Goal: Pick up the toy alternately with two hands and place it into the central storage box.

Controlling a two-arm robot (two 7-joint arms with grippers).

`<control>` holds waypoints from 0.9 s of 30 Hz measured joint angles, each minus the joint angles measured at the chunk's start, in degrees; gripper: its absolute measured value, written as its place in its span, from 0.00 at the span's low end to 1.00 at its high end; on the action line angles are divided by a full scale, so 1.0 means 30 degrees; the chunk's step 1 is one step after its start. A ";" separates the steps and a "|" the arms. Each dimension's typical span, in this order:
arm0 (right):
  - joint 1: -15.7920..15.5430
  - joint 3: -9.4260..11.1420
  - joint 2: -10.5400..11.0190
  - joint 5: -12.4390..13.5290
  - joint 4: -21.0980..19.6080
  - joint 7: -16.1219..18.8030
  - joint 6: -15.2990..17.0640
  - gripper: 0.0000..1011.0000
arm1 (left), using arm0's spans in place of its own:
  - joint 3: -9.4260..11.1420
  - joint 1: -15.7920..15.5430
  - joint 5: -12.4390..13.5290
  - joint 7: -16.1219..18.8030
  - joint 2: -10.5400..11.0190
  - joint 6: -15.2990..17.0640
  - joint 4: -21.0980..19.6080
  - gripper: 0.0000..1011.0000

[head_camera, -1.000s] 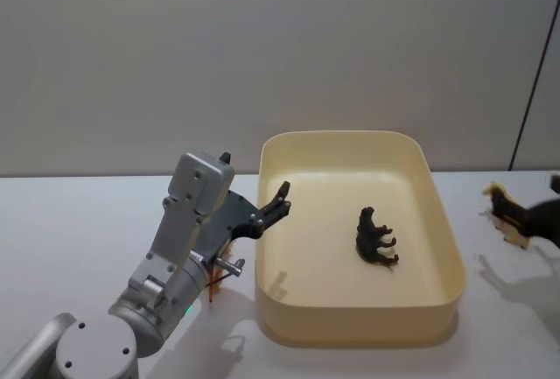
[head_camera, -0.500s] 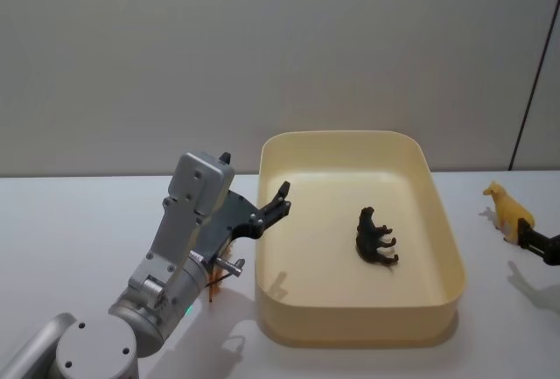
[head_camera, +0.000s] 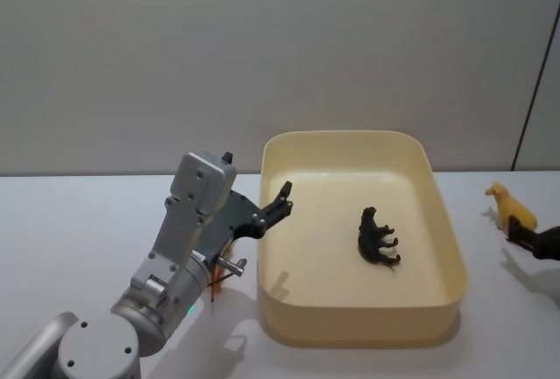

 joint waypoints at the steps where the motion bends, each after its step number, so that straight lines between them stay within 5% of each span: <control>1: 0.0239 -0.0076 -0.0098 -0.0083 0.0369 0.0080 -0.0077 0.99 | 0.0000 -0.0001 0.0000 0.0000 0.0000 0.0001 0.0000 0.99; 12: 0.1936 -0.0699 -0.0867 -0.0574 0.3169 0.0549 -0.0537 0.98 | 0.0000 -0.0001 -0.0001 0.0000 0.0000 0.0000 0.0000 0.99; 27: 0.3042 -0.1115 -0.1390 -0.0893 0.5027 0.0831 -0.0843 0.61 | 0.0000 0.0000 0.0000 -0.0001 0.0000 0.0000 0.0000 0.99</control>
